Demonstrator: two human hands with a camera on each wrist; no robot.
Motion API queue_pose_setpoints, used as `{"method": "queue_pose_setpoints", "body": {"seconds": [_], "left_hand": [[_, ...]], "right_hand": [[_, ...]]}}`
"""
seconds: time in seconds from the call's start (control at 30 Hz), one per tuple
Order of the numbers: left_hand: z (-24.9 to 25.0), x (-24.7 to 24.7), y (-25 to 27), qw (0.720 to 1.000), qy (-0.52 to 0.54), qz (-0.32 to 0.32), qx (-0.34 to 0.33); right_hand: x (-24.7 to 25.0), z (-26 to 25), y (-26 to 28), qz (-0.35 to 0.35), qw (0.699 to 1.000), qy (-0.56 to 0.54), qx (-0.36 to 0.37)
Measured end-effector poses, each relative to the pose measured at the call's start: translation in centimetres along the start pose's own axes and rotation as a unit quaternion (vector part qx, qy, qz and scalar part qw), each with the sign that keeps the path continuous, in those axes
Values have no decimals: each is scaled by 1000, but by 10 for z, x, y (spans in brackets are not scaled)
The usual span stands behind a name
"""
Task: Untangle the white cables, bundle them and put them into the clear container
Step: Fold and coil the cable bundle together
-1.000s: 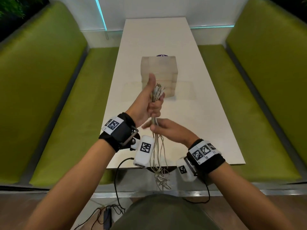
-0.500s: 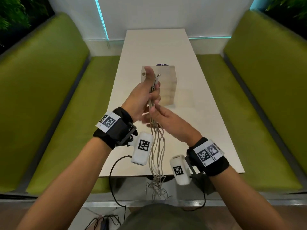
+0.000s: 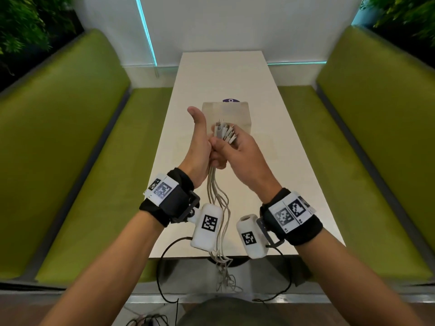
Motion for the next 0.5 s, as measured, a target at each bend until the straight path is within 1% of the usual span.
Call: {"method": "queue_pose_setpoints", "body": {"seconds": [0.07, 0.13, 0.2, 0.27, 0.33, 0.4, 0.47, 0.5], "left_hand": [[-4, 4, -2, 1000, 13, 25, -9], [-6, 4, -1, 998, 45, 27, -20], [-6, 2, -2, 997, 77, 7, -23], [-8, 2, -4, 995, 97, -22, -4], [-12, 2, -2, 993, 90, -66, 28], [-19, 6, 1, 992, 56, -104, 34], [-21, 10, 4, 994, 9, -111, 13], [-21, 12, 4, 995, -12, -102, 2]], "right_hand": [[-4, 0, 1, 14, 1000, 25, 7], [-6, -1, 0, 22, 998, 44, 28], [-6, -4, -2, 27, 996, 63, 50], [-3, -8, -3, 40, 996, 51, 68], [4, -16, -7, 65, 995, 16, 72], [12, -27, -14, 77, 995, -21, 66], [19, -34, -23, 47, 996, -41, 60], [21, -35, -27, 22, 998, -39, 53]]}}
Point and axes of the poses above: each hand's wrist, its own y-axis away from the middle knuckle, its own x-axis out of the back of the hand, z = x × y, the point moved 6 cm from there along -y, towards the middle knuckle, and after that the axes turned 11 degrees about y, right-handed, at the moved point
